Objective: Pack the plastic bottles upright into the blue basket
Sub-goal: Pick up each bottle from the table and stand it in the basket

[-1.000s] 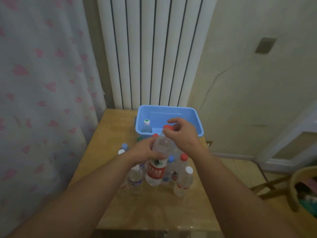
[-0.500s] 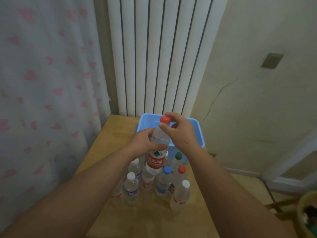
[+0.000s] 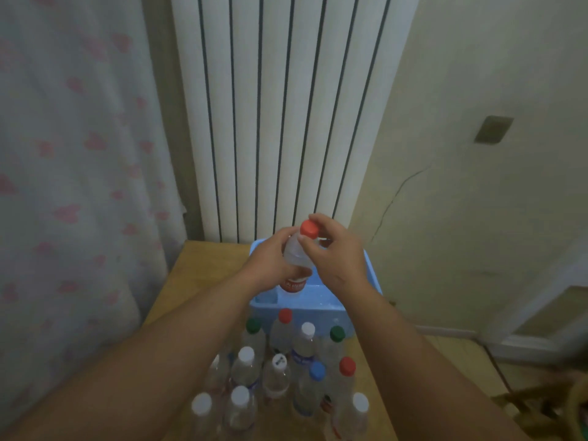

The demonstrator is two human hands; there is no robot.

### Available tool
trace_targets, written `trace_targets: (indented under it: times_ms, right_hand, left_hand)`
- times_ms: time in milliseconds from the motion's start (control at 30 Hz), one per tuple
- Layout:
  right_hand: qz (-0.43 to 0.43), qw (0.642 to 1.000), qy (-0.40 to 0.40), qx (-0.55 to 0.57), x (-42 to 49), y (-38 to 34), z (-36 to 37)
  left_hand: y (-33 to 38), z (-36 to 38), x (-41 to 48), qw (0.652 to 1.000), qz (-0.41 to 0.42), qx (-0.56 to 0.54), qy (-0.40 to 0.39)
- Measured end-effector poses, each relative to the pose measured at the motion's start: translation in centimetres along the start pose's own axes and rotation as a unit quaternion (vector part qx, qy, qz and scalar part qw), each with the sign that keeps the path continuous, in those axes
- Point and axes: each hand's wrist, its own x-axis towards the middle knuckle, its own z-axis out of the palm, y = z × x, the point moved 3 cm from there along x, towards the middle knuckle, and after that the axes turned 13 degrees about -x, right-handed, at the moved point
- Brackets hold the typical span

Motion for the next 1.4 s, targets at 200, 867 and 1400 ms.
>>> trace_targets:
  times_ms: [200, 867, 1400]
  right_hand:
    - [0.022, 0.998, 0.003, -0.055, 2.6, 1.1, 1.8]
    - [0.051, 0.969, -0.198, -0.138, 7.2, 10.8, 10.6]
    - [0.051, 0.950, -0.266, -0.152, 6.3, 14.6, 14.9]
  left_hand:
    - [-1.8, -0.7, 3.4, 0.999, -0.008, -0.001, -0.045]
    - [-10.9, 0.4, 9.8, 0.935, -0.126, 0.318, -0.087]
    - [-15.2, 0.4, 10.6, 0.860, -0.156, 0.454, -0.174]
